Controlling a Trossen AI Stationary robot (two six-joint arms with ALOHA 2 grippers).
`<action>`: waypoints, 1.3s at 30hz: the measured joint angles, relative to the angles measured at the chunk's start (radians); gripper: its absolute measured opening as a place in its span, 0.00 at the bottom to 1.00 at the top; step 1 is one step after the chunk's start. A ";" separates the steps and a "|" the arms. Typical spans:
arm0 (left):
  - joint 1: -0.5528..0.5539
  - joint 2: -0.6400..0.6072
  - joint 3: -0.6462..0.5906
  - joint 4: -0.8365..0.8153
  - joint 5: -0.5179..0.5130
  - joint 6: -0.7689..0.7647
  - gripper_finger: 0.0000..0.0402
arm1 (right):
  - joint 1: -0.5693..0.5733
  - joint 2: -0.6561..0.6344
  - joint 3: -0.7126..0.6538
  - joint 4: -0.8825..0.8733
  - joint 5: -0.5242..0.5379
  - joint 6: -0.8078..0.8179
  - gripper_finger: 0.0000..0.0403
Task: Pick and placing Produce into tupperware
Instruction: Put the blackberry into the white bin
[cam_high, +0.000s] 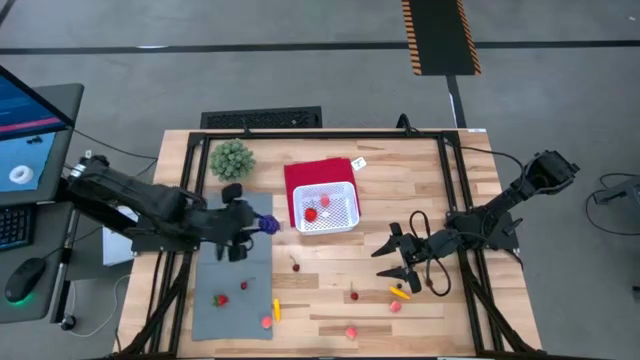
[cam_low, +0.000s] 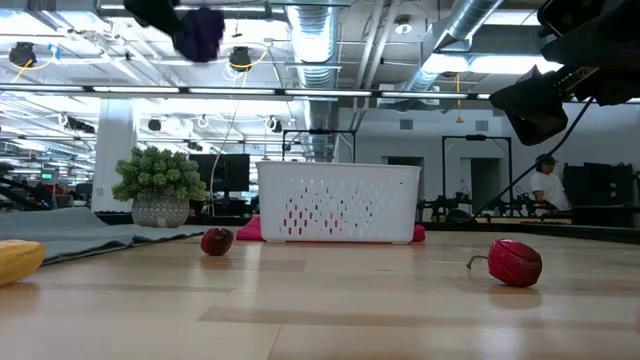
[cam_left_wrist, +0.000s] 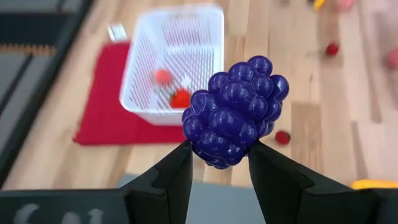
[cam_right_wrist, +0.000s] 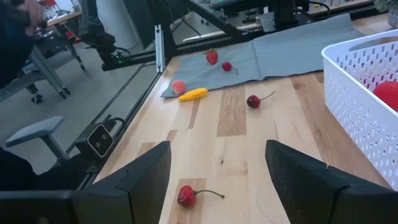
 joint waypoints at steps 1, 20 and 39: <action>-0.016 -0.034 -0.011 0.009 -0.023 -0.004 0.35 | 0.000 0.000 0.000 0.000 0.000 0.000 0.71; -0.112 -0.631 -0.625 0.720 -0.175 -0.066 0.35 | 0.000 0.000 0.000 0.000 0.027 -0.002 0.71; -0.112 -0.716 -0.958 1.114 -0.411 -0.461 0.35 | 0.000 0.000 0.000 0.000 0.053 -0.002 0.71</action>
